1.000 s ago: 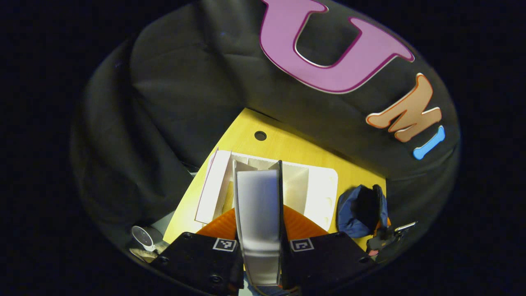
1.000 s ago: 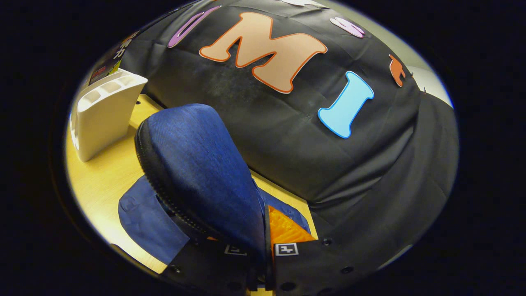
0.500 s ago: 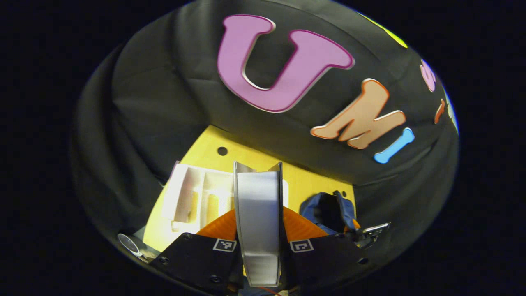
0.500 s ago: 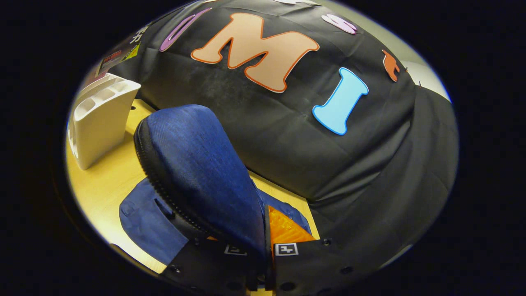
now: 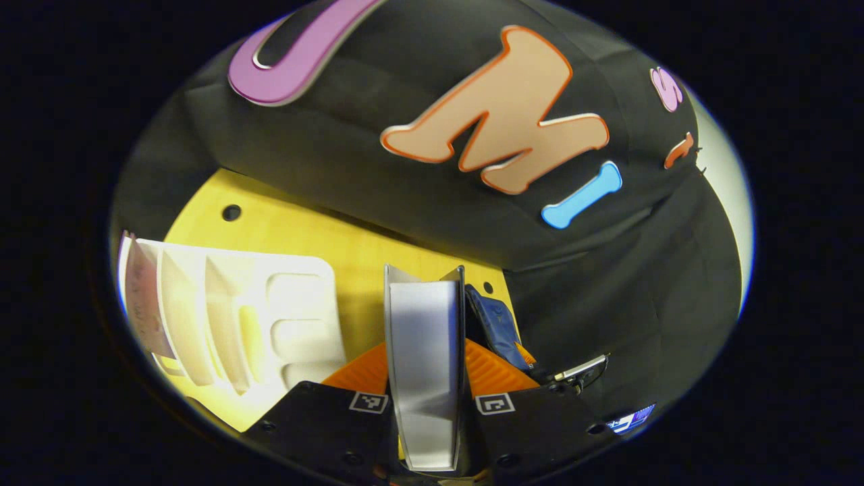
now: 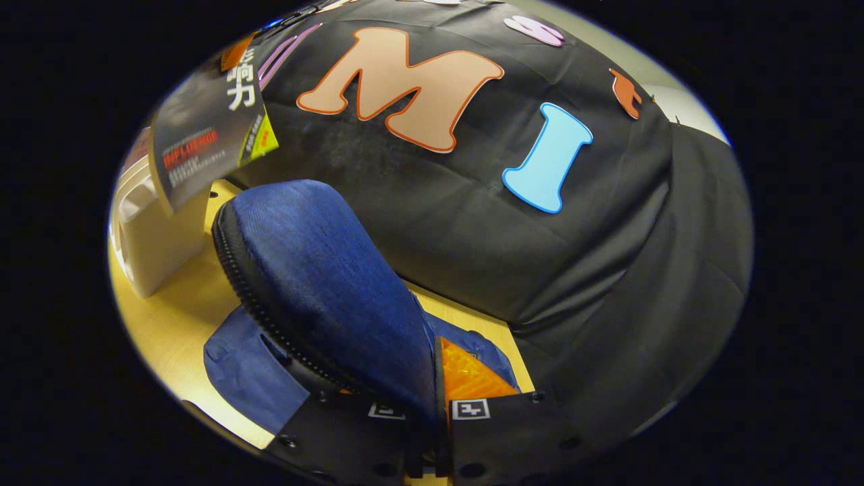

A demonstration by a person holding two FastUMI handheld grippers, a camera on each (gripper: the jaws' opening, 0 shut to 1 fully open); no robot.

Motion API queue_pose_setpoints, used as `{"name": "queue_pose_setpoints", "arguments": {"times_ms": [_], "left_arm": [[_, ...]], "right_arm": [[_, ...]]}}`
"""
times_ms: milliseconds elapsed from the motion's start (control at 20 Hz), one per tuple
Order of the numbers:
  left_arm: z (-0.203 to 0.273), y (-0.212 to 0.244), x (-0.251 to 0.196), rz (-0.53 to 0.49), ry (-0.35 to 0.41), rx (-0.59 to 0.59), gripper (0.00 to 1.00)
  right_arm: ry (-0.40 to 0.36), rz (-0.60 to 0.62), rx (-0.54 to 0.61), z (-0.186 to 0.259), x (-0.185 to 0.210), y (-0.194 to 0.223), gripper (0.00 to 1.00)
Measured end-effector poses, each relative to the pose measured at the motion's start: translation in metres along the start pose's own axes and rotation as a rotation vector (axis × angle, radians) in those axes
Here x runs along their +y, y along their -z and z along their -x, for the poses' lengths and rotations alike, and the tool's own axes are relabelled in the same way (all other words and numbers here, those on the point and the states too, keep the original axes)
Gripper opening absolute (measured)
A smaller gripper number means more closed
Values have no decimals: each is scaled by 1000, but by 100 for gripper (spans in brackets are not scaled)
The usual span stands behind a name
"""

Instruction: Open the schoolbag, grab two books from the bookshelf and put them into the schoolbag.

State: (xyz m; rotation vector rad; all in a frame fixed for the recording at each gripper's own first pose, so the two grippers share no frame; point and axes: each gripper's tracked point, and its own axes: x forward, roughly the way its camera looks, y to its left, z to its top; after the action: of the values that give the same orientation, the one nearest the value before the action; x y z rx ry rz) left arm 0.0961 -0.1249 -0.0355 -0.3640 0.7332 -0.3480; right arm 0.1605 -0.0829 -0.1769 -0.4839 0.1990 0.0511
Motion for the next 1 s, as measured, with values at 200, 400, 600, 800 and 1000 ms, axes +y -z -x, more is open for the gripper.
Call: {"name": "queue_pose_setpoints", "arguments": {"times_ms": [200,400,600,800,1000], "left_arm": [[-57,32,-11,107,68,50,33],[-108,60,-14,121,96,78,31],[-157,77,-32,164,186,81,33],[-210,104,-53,186,261,95,33],[-251,130,-59,195,296,114,34]], "right_arm": [[0,-18,1,0,-1,1,7],[-6,-18,-2,-1,-1,0,7],[-19,-24,-9,-1,0,2,7],[-34,-44,-27,-1,5,-3,7],[-47,-70,-27,-3,9,-6,7]]}}
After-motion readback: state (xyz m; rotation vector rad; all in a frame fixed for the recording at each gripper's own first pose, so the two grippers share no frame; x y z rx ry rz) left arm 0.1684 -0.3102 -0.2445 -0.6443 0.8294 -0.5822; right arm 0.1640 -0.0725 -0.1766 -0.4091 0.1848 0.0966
